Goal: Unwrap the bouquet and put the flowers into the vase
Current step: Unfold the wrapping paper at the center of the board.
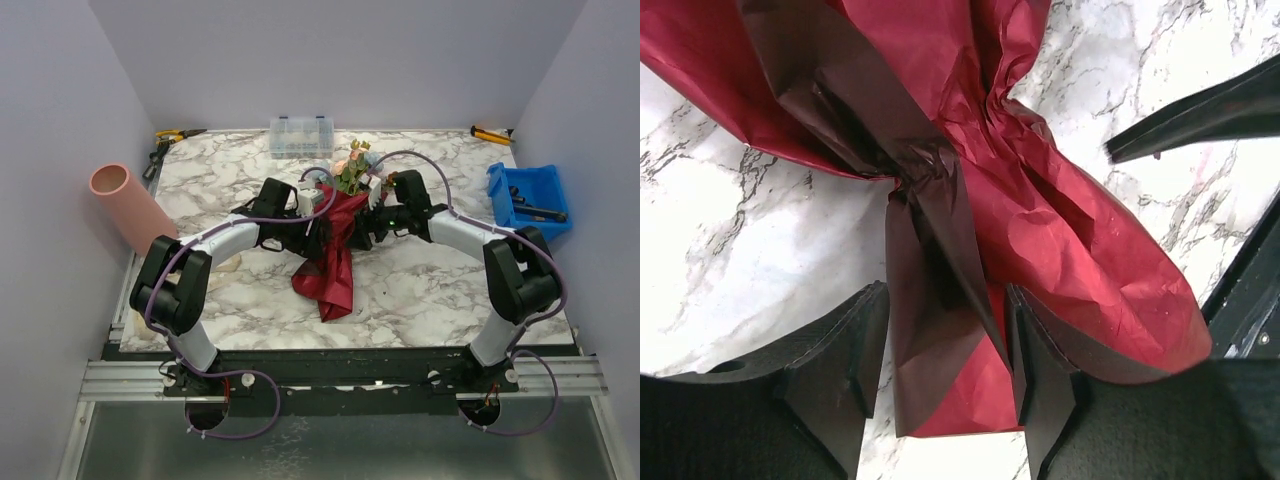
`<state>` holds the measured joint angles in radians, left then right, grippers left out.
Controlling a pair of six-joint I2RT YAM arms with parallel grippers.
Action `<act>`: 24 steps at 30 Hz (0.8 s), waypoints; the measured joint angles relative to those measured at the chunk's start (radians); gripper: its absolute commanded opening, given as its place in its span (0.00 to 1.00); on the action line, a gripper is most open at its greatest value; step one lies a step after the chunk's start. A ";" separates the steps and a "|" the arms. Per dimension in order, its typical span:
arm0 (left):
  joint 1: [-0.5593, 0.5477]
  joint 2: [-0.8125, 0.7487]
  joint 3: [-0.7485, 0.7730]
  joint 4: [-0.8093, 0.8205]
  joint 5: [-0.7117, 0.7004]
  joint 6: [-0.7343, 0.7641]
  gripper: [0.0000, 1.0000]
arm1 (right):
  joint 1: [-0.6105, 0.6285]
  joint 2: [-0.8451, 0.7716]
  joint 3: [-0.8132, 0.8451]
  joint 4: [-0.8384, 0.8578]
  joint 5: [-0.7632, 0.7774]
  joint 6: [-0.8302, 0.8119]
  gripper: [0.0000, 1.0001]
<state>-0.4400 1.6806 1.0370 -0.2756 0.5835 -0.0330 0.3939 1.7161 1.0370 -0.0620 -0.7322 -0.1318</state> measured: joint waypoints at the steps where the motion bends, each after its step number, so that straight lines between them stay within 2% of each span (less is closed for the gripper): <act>1: -0.001 0.000 0.000 0.002 0.003 -0.002 0.53 | 0.012 0.012 0.008 0.000 0.011 -0.006 0.71; 4: -0.005 0.000 0.000 0.008 0.003 -0.010 0.47 | 0.026 0.044 0.021 0.001 0.043 -0.026 0.71; 11: -0.007 0.013 0.000 0.043 0.012 -0.034 0.00 | 0.036 0.100 0.022 0.003 0.130 -0.080 0.70; 17: 0.030 -0.029 -0.008 0.047 0.018 -0.054 0.00 | 0.050 0.122 0.007 0.031 0.193 -0.113 0.68; 24: 0.195 -0.229 -0.094 0.100 -0.100 -0.093 0.00 | 0.051 0.148 0.029 0.026 0.220 -0.114 0.68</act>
<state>-0.2451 1.4517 0.9432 -0.1753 0.4835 -0.1265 0.4454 1.8637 1.0664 -0.0360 -0.5117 -0.2459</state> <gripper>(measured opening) 0.019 0.685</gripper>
